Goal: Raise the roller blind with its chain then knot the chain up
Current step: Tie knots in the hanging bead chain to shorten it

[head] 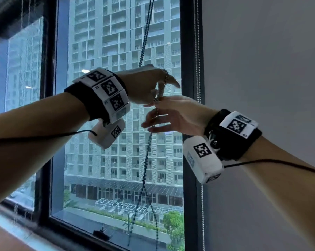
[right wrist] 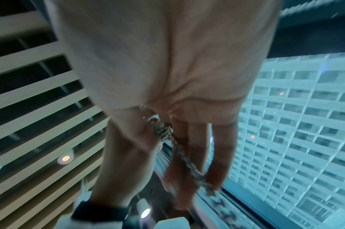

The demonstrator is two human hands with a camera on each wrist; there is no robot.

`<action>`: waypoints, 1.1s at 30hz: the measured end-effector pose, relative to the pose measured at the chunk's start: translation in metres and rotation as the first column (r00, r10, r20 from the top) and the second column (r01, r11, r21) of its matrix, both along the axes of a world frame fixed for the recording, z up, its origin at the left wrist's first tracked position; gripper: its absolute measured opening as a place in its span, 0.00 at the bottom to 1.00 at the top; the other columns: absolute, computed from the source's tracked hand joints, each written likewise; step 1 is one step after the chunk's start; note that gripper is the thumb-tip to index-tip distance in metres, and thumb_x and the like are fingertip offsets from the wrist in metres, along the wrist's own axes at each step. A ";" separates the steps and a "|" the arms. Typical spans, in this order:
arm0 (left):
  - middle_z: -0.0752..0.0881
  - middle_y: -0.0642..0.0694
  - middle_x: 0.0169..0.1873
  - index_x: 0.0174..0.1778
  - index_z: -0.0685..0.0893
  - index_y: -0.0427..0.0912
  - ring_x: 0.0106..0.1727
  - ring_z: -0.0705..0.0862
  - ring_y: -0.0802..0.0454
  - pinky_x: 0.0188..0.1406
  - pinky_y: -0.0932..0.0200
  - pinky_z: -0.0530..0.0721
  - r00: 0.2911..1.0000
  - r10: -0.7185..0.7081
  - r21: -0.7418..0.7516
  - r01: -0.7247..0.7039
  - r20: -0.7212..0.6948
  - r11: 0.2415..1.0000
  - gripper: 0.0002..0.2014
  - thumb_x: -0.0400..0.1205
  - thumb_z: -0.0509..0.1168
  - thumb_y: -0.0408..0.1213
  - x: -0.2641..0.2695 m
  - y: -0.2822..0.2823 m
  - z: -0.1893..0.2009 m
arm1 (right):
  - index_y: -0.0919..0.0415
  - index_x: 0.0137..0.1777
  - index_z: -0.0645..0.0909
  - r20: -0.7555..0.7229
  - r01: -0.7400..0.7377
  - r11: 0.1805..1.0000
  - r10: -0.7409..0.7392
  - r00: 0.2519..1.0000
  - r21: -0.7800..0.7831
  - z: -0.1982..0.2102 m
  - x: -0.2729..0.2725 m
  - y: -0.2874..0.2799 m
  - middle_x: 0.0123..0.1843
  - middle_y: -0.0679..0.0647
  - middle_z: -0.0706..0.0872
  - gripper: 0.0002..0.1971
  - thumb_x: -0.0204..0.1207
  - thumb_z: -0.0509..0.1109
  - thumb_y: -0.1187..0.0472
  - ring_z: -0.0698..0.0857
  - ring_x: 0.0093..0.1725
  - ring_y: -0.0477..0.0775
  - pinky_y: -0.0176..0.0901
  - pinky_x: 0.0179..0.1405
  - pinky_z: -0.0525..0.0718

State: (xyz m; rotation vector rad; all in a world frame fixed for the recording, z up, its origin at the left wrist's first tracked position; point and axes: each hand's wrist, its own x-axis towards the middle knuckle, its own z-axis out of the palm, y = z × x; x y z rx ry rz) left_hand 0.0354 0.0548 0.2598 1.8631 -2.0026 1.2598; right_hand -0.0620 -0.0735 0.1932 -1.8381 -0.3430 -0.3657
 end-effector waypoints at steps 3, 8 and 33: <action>0.91 0.53 0.43 0.50 0.90 0.51 0.45 0.87 0.58 0.59 0.50 0.84 1.000 -0.020 -0.033 0.020 0.013 0.999 0.17 0.76 0.62 0.27 0.004 0.005 0.007 | 0.69 0.59 0.79 0.097 0.116 0.993 -0.114 0.989 -0.018 0.006 0.000 0.010 0.24 0.47 0.63 0.15 0.86 0.57 0.58 0.64 0.21 0.45 0.35 0.17 0.67; 0.91 0.40 0.37 0.42 0.91 0.35 0.34 0.85 0.64 0.36 0.71 0.83 0.941 -0.253 -0.219 0.204 -0.224 0.954 0.10 0.76 0.64 0.24 0.005 0.016 0.016 | 0.62 0.47 0.82 0.308 0.262 0.959 -0.220 0.926 -0.105 0.010 0.000 0.003 0.21 0.43 0.58 0.17 0.86 0.57 0.51 0.56 0.18 0.42 0.31 0.13 0.55; 0.65 0.46 0.19 0.22 0.64 0.42 0.22 0.61 0.55 0.25 0.72 0.64 0.959 -0.264 -0.684 0.128 -0.098 0.718 0.20 0.78 0.61 0.40 0.040 0.035 0.037 | 0.54 0.38 0.76 0.475 0.328 0.922 -0.386 0.791 0.205 0.019 -0.027 -0.032 0.18 0.43 0.59 0.14 0.86 0.59 0.56 0.55 0.16 0.42 0.32 0.11 0.56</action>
